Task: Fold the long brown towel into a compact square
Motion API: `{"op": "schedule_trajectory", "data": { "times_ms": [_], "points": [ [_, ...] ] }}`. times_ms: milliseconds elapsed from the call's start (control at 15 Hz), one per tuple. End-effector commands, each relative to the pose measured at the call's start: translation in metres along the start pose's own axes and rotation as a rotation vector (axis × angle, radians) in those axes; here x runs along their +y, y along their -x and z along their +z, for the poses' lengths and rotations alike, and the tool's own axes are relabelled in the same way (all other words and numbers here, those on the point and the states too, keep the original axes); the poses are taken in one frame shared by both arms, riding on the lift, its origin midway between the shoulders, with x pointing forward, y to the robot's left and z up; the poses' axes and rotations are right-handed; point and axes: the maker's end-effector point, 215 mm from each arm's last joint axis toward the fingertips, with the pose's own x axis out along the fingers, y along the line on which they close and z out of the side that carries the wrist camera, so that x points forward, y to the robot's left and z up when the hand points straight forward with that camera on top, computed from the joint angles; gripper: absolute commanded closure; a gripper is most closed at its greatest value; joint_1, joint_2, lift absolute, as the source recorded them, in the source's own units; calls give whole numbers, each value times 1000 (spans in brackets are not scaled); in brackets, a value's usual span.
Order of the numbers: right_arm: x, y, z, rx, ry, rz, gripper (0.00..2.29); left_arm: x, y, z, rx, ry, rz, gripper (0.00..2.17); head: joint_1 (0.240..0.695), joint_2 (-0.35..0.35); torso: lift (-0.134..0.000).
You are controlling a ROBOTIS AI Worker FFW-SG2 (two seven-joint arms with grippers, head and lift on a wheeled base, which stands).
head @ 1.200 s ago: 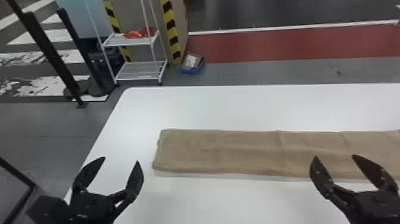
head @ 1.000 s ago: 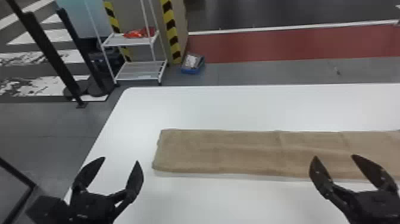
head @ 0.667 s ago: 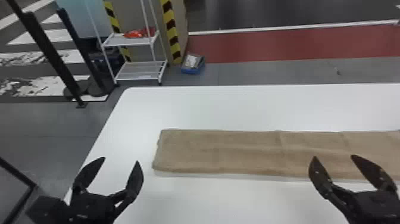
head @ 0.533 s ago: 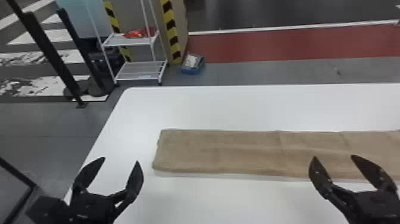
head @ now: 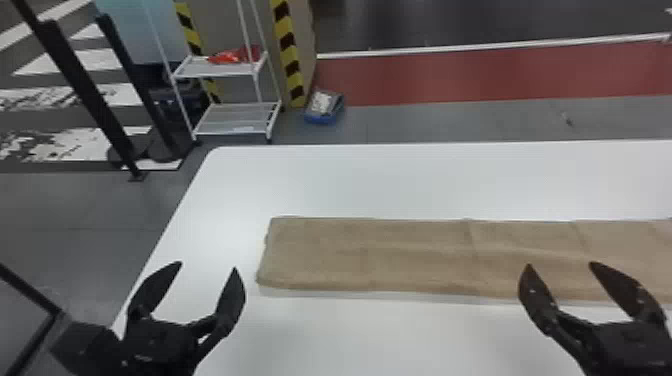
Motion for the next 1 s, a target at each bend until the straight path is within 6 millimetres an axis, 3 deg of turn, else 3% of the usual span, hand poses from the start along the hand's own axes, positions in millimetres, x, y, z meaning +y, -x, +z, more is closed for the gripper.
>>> {"op": "schedule_trajectory", "data": {
  "times_ms": [0,200,467,667,933],
  "points": [
    [0,0,-1,2,-1,0,100,-5,-15,-8,58,37,-13,87,695,162,-123],
    [-7,5,-1,0,4,-11,110,-7,-35,-21,148,77,-35,87,695,151,-123],
    [-29,12,1,-4,-1,-44,110,10,-64,-46,284,139,-23,87,695,124,-123],
    [-31,13,-1,0,-1,-47,110,21,-86,-58,362,204,-16,90,695,121,-123],
    [-32,13,-2,2,0,-47,110,18,-102,-80,461,269,-32,100,695,124,-123]
  ]
}}
